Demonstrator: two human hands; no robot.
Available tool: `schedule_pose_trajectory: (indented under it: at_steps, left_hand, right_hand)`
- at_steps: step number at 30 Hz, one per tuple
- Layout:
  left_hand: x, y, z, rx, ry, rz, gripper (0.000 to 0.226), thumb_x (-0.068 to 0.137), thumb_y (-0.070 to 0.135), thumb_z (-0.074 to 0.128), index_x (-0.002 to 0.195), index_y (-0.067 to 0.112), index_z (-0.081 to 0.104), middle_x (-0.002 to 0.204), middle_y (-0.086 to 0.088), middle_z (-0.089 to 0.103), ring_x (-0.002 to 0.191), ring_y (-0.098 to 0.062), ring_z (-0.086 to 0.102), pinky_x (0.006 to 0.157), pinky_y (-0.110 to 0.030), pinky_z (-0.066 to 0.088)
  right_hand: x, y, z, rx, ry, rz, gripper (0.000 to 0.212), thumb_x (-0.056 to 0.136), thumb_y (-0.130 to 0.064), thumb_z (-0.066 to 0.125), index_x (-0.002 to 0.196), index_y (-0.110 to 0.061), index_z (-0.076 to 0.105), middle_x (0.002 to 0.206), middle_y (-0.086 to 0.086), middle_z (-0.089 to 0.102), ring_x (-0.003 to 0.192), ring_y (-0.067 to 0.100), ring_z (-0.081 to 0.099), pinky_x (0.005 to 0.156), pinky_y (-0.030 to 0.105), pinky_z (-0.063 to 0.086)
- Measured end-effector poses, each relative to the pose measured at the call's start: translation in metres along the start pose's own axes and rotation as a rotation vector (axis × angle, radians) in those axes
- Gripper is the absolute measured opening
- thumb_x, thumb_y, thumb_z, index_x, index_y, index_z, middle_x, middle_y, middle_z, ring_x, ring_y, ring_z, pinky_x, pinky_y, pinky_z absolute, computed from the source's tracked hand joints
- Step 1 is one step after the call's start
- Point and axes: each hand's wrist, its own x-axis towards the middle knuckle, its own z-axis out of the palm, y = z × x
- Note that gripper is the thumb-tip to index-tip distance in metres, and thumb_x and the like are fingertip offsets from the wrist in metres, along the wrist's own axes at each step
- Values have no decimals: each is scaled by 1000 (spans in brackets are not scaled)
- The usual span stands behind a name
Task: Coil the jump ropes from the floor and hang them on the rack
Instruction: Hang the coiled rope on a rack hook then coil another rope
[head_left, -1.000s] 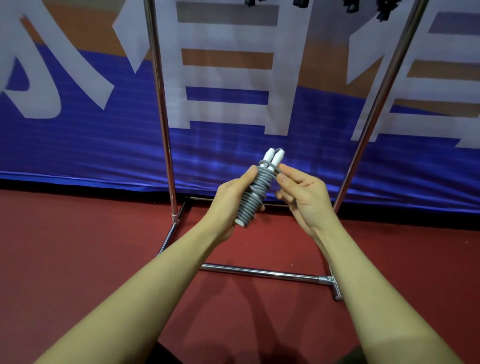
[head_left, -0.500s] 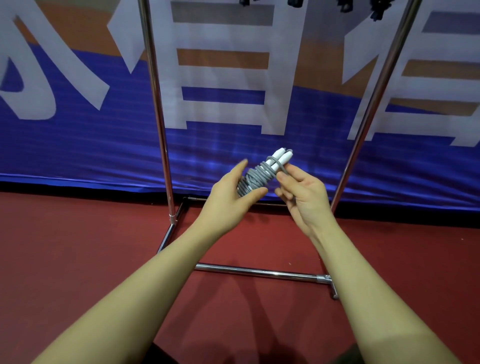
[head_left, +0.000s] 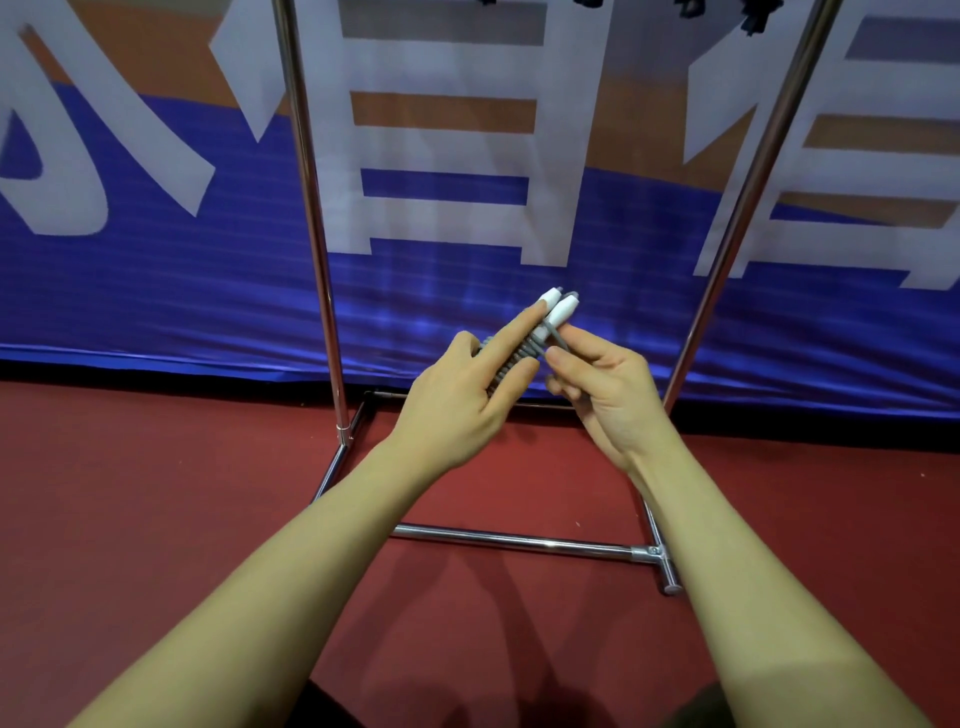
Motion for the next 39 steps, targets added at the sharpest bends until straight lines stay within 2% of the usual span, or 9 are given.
schedule_pose_trajectory:
  at_steps: [5,11,14,19,24,28,32,35,39]
  left_hand:
    - [2,-4,4,-114,37,-69,47,85,61,32,131,53,37,82,-4,55,71,-15,53,71,-33,48]
    - [2,-5,11,-156,121,-153,43,85,62,33,125,50,39,87,1,62,76,-16,57,71,-38,50]
    - [3,-9,10,-110,117,-165,44,86,62,32,127,49,42,87,1,62,76,-16,56,70,-37,49]
    - [5,-13,10,-139,132,-228,33,93,52,40,125,47,44,78,-1,58,71,-18,54,67,-36,47]
    - [4,-2,8,-420,109,-318,20,96,41,48,115,43,54,58,8,51,51,-6,45,54,-21,40]
    - [6,2,7,-603,111,-362,16,97,38,48,111,42,56,46,14,46,44,-4,40,51,-23,36]
    - [7,0,3,-671,126,-375,16,97,39,48,109,43,57,51,12,44,47,-8,41,48,-26,37]
    - [7,1,2,-738,106,-388,16,96,40,49,110,41,58,65,-4,48,54,-15,44,52,-30,40]
    - [8,7,0,-949,10,-461,36,82,29,72,113,34,53,69,0,60,55,-13,49,54,-28,43]
  right_hand:
    - [-2,0,4,24,20,23,29,90,3,52,106,-18,66,85,-5,69,51,4,36,61,21,41]
    - [3,0,12,-132,185,72,6,87,-10,64,83,-11,69,69,6,60,49,7,42,58,23,37]
    - [4,1,12,-144,235,107,18,86,-18,68,72,-9,60,55,-2,46,48,10,35,52,22,33]
    - [4,-2,14,85,157,122,14,91,-2,54,78,-8,58,56,-6,48,49,6,37,52,21,34]
    - [5,-1,12,-10,166,152,14,91,-7,57,78,-10,57,56,-9,57,53,4,50,56,21,41]
    - [4,-5,11,-3,143,154,12,90,-11,58,78,-11,58,62,-9,62,60,5,60,60,21,43]
    - [1,-10,11,18,75,146,10,89,-4,57,81,-12,58,64,-8,63,62,5,61,65,23,43]
    - [2,-10,9,-3,113,122,13,89,-3,58,81,-12,57,64,-8,64,60,6,58,65,23,44]
    - [4,-5,4,25,237,80,13,90,-5,58,80,-12,57,68,-6,67,69,7,62,70,25,49]
